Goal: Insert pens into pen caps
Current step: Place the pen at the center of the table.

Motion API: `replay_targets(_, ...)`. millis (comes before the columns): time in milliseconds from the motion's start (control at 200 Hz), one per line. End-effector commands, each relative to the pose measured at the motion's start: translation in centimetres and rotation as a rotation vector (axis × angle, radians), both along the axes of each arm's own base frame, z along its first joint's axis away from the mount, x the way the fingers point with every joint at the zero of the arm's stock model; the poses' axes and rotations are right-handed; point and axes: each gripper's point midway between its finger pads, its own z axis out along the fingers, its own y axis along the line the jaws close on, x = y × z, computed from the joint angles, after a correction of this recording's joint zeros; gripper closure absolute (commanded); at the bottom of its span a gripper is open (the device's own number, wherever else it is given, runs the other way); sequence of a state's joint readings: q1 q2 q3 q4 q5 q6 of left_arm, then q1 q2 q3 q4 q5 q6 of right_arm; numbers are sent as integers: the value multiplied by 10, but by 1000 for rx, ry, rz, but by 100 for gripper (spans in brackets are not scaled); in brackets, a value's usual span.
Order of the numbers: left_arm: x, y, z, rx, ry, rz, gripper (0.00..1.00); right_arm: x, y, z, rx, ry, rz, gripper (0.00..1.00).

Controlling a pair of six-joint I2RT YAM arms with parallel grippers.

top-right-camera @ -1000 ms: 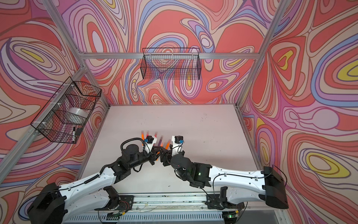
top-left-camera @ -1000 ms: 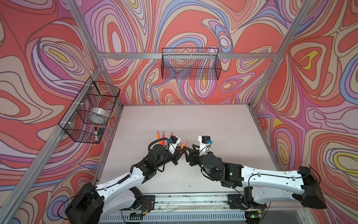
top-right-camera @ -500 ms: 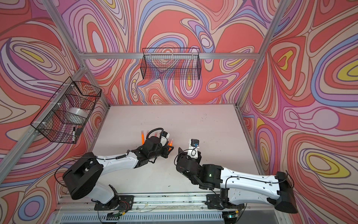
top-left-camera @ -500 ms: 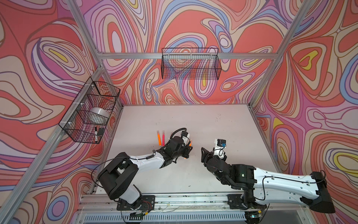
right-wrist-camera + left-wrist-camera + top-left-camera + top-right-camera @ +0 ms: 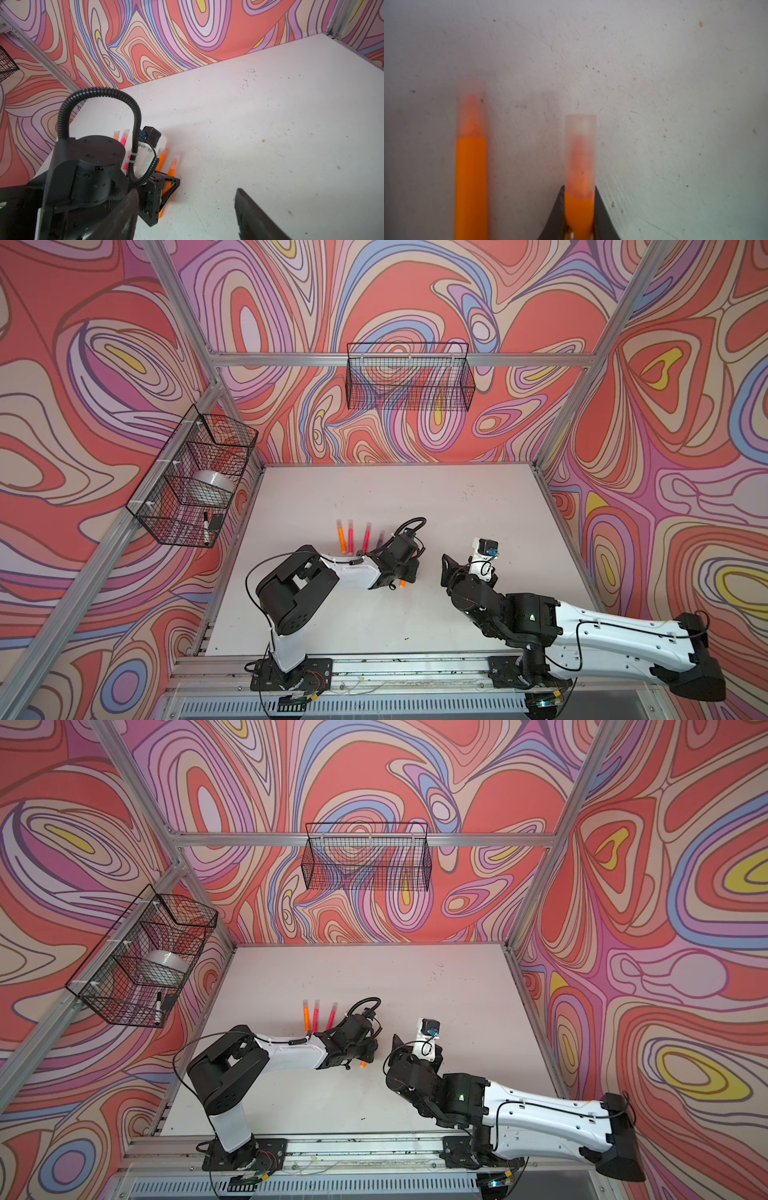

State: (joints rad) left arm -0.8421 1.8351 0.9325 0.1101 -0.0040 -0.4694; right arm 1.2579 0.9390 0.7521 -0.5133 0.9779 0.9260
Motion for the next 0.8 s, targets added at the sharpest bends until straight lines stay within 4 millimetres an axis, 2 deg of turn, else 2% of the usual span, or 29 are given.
replay_targets(0,-1,7,-17,66,44,27,100,1,-5,-3,-26,-3,-20,24)
replay_targets(50,0,6,-18,67,44,25,100,1,-5,-4,-27,-1,-17,24)
replay_targets(175,1,3,-16,61,41,16,87,0,-5,-3,-19,-3,-16,24)
replay_targets(366,5,3,-7,65,9,14,47,1,2,4,1,-13,21,19)
replay_targets(471,10,-1,12,56,-17,3,30,1,2,18,18,-31,30,11)
replay_targets(541,13,-4,33,39,-46,-6,16,2,-2,33,27,-45,16,10)
replay_targets(616,15,-3,68,14,-92,-7,11,3,-4,53,32,-80,7,6)
replay_targets(676,15,2,103,-19,-158,-3,10,6,4,72,20,-135,43,4)
replay_targets(746,17,21,148,-56,-275,52,9,10,12,97,19,-213,60,2)
replay_targets(796,20,45,180,-63,-373,144,9,12,23,116,-4,-276,105,2)
